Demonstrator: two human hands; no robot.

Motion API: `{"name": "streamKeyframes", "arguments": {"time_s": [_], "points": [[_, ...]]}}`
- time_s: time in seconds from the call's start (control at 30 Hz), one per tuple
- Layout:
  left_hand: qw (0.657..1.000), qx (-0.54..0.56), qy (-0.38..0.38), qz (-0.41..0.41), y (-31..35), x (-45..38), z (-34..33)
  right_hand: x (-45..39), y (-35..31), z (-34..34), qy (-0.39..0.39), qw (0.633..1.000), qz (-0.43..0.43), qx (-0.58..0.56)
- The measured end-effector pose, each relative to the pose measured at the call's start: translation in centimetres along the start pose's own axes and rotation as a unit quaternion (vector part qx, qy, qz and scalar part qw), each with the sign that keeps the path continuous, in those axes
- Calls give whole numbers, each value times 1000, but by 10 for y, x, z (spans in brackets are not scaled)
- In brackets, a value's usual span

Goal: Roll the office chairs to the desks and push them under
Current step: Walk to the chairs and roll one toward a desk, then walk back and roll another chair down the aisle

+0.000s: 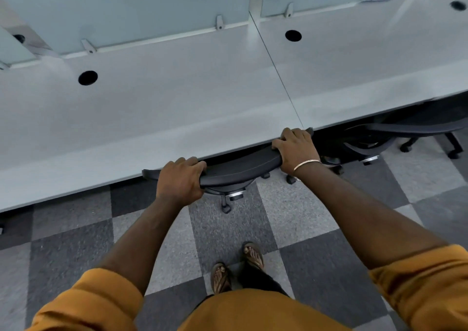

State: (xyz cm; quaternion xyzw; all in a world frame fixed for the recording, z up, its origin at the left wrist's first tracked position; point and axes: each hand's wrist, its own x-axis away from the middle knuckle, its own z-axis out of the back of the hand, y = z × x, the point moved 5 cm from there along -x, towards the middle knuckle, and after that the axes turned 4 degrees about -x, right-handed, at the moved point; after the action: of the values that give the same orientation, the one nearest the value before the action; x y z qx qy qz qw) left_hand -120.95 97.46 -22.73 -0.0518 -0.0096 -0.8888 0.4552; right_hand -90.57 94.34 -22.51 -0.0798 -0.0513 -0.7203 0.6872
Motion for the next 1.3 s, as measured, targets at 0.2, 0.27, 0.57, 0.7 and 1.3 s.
{"name": "streamKeyframes", "arguments": {"time_s": [0.2, 0.27, 0.57, 0.7, 1.3], "points": [[998, -16, 4, 55, 6, 7, 1, 12, -3, 0, 59, 997, -19, -43], [996, -3, 7, 87, 7, 13, -1, 20, -7, -4, 91, 992, -50, -74], [988, 53, 58, 131, 44, 58, 6, 104, -77, -23, 118, 974, 25, -190], [985, 89, 40, 140, 73, 82, 8, 134, -87, -34, 114, 967, 48, -223], [942, 215, 39, 256, 56, 221, -32, 141, -155, -82, -26, 954, 181, -237]]}}
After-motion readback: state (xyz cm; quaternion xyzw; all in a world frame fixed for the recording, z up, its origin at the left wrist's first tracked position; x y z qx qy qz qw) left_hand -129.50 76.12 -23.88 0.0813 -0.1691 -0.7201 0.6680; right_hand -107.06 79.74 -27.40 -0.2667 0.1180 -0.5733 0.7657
